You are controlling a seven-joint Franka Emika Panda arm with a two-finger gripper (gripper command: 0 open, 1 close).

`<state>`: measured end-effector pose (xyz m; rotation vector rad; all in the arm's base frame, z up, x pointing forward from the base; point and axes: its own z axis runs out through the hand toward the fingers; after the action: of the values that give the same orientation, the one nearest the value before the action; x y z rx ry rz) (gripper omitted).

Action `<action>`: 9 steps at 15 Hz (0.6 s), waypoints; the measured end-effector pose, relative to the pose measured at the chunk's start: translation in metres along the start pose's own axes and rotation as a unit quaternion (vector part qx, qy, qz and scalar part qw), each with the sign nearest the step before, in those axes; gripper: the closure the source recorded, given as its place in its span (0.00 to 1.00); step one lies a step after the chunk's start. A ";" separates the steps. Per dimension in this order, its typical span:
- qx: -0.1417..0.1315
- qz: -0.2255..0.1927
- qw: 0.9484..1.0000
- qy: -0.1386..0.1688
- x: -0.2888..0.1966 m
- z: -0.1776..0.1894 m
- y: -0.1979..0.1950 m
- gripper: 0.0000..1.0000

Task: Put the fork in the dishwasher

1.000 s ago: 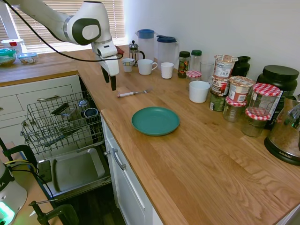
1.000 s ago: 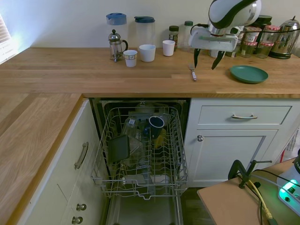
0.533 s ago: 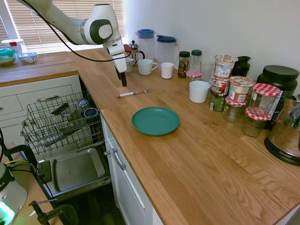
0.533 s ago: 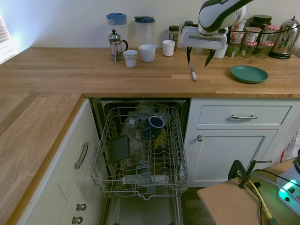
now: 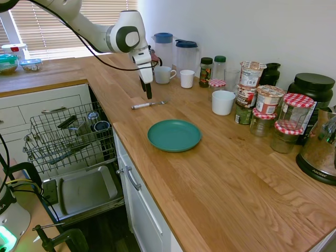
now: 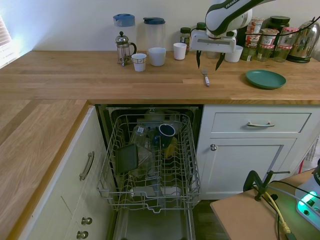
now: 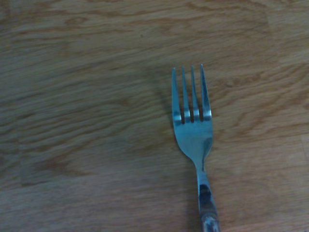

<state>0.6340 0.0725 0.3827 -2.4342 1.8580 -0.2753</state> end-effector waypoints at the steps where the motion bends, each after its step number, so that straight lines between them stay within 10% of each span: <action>1: -0.004 0.001 1.000 -0.004 0.001 0.005 -0.003 0.00; 9: -0.022 -0.003 1.000 -0.021 0.000 0.031 -0.005 0.00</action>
<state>0.6443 0.0722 0.3528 -2.4546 1.8595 -0.1838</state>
